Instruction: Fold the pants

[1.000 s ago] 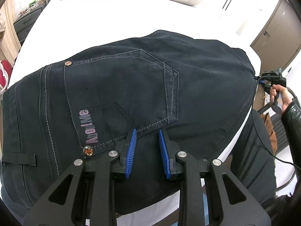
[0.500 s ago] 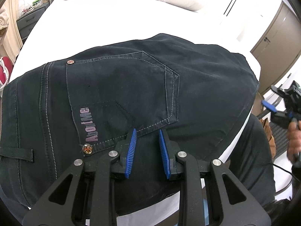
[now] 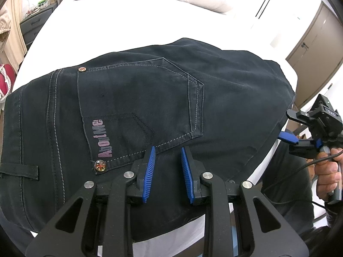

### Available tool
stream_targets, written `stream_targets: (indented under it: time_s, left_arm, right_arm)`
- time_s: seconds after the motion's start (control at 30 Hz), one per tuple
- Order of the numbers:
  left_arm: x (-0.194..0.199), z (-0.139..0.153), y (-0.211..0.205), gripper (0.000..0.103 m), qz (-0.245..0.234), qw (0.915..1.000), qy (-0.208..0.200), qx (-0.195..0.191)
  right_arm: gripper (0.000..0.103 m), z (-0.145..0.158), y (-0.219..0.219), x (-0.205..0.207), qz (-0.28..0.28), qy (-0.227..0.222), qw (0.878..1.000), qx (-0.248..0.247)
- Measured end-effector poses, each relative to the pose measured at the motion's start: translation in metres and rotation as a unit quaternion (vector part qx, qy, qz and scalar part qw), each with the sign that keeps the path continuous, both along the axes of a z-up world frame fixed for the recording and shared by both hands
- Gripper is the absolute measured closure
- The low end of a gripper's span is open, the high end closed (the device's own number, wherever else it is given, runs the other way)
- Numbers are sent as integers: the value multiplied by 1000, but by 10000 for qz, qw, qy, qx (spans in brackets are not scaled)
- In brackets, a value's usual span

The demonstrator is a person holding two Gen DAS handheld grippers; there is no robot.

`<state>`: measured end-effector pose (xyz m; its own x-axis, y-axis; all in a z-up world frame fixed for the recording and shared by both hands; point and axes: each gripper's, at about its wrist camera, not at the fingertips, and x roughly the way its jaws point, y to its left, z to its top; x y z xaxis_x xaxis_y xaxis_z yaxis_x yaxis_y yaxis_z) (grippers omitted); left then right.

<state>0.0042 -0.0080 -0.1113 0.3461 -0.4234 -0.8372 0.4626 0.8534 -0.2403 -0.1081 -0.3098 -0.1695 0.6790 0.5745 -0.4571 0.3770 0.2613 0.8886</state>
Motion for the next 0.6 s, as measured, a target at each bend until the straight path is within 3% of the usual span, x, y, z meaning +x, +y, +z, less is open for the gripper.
stream_targets:
  time_s: [0.2,0.3,0.33,0.37,0.6]
  left_arm:
    - [-1,0,-4,79,-5,10000,-20,58]
    - [-1,0,-4,79,-17,10000,-28,76]
    - [-1,0,-4,79,-27,10000,-32,90]
    - [-1,0,-5,79,-38,9999,-34,103]
    - [0,-1,-6,79,-71,9999,-1,124]
  right_arm:
    - [55,0,5,4,49,-121,9998,150]
    - [72,-3,12,11,81,-157,9996,224]
    - [89,-7,13,11,61,-112,9996,239]
    - [95,-10,14,10,74,-27,9997,223]
    - [98,-15,11,4,152,53,9999,15]
